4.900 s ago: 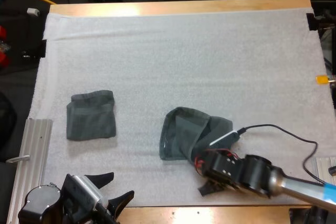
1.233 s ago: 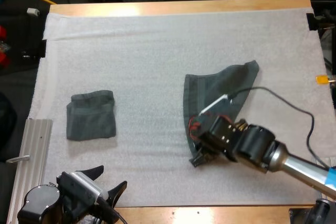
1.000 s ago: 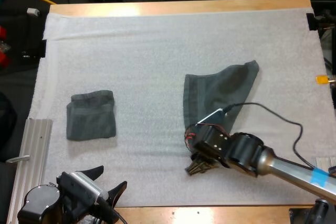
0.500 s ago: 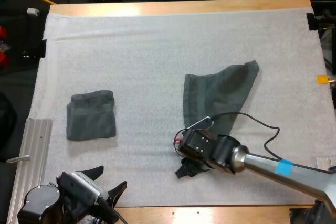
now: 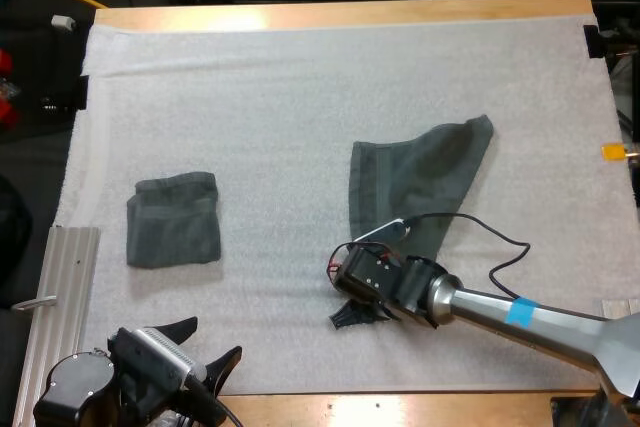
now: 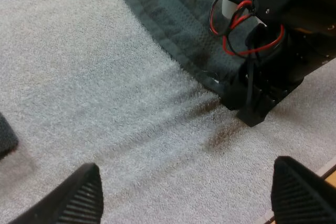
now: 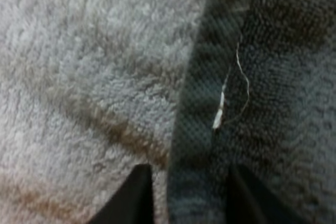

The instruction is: Pick towel from pile, fold and stack

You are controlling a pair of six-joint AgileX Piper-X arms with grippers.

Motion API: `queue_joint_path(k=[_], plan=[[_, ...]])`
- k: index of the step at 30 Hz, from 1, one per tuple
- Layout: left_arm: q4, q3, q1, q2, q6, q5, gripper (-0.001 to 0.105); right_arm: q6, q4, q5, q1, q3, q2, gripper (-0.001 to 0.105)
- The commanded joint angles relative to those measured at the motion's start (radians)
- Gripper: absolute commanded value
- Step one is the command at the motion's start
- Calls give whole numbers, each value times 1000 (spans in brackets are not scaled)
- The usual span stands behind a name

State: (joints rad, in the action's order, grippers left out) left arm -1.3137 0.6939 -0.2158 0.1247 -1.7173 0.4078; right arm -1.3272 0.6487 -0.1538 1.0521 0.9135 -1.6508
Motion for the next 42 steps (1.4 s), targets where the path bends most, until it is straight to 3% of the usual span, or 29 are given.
queue_joint_path(k=[1, 6, 15, 18, 22, 29, 32, 42], plan=[[3, 2, -6, 1, -5, -9, 65, 5, 8, -7, -2, 3, 0, 19], [3, 2, -6, 1, -5, -9, 65, 5, 16, -28, -2, 3, 0, 0], [3, 2, -6, 1, -5, -9, 65, -1, 60, -28, 0, 3, 0, 0], [3, 2, -6, 1, -5, -9, 65, -63, 127, -28, 19, 3, 2, 0], [9, 2, -6, 1, -5, -9, 65, -156, 225, -54, 83, 3, 26, 0], [43, 2, -6, 1, 3, -15, 65, -157, 326, -82, 216, 3, 124, 0], [71, 2, -6, 1, 3, -15, 65, -94, 339, -82, 271, 3, 177, 0], [143, 2, -6, 80, 3, -15, 65, 283, 340, -97, 349, -97, 307, 0]])
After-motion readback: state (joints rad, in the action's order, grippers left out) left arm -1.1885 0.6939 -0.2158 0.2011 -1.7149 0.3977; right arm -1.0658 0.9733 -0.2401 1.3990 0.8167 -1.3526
